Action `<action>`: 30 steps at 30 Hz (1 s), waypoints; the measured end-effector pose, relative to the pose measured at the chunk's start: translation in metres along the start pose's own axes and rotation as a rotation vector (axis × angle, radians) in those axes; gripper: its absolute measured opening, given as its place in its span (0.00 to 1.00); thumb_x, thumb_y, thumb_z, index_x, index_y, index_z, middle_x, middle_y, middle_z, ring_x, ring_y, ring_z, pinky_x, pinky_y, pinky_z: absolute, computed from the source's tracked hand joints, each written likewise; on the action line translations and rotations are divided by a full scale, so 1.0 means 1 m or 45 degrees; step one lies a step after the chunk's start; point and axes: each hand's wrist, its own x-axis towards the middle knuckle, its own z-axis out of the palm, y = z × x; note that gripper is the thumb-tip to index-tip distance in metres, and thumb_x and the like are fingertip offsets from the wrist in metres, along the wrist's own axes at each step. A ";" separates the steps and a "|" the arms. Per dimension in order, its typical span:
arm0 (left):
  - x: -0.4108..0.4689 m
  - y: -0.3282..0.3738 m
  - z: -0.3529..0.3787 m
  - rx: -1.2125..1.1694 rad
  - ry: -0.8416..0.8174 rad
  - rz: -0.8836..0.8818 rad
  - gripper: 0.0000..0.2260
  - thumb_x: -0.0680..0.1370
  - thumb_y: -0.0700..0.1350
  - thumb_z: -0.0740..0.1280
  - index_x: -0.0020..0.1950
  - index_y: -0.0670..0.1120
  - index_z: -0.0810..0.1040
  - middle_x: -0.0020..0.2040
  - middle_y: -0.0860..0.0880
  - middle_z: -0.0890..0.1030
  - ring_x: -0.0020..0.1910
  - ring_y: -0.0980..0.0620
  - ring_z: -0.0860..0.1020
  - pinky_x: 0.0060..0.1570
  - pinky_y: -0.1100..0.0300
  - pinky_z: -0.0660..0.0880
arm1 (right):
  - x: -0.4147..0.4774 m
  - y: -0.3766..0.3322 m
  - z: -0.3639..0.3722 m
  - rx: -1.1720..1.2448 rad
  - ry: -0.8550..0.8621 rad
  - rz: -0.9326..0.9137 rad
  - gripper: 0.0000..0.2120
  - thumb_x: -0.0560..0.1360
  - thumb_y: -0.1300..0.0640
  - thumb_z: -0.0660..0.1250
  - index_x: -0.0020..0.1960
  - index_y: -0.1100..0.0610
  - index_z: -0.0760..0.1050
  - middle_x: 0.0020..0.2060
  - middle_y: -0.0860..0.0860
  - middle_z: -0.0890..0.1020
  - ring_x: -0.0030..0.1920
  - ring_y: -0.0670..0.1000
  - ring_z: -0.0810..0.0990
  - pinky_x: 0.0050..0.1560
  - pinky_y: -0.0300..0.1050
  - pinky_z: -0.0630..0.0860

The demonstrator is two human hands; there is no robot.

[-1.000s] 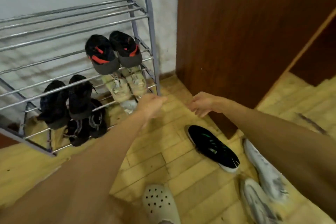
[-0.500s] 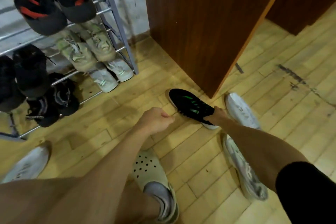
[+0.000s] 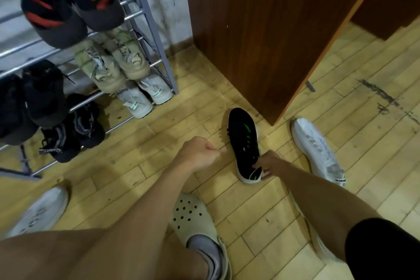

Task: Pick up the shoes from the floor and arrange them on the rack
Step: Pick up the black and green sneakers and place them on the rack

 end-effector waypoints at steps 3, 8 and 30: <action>-0.005 -0.007 -0.001 0.003 0.012 -0.024 0.12 0.76 0.48 0.65 0.58 0.48 0.78 0.52 0.51 0.76 0.51 0.52 0.73 0.49 0.61 0.69 | -0.018 -0.005 0.012 0.129 -0.075 0.006 0.16 0.72 0.72 0.68 0.58 0.67 0.70 0.54 0.63 0.75 0.53 0.64 0.78 0.49 0.60 0.80; -0.023 -0.014 -0.003 0.012 0.028 -0.064 0.11 0.76 0.46 0.64 0.57 0.48 0.78 0.50 0.51 0.75 0.51 0.51 0.73 0.49 0.61 0.69 | -0.049 -0.025 0.024 0.313 -0.159 -0.081 0.19 0.69 0.74 0.70 0.58 0.71 0.72 0.61 0.63 0.75 0.50 0.66 0.81 0.34 0.58 0.82; -0.220 -0.069 -0.169 -1.148 0.836 0.054 0.05 0.72 0.29 0.69 0.42 0.38 0.76 0.41 0.38 0.77 0.34 0.47 0.78 0.26 0.59 0.79 | -0.380 -0.219 0.096 -0.383 -0.492 -1.271 0.12 0.72 0.69 0.69 0.52 0.56 0.76 0.39 0.50 0.83 0.34 0.50 0.82 0.49 0.57 0.82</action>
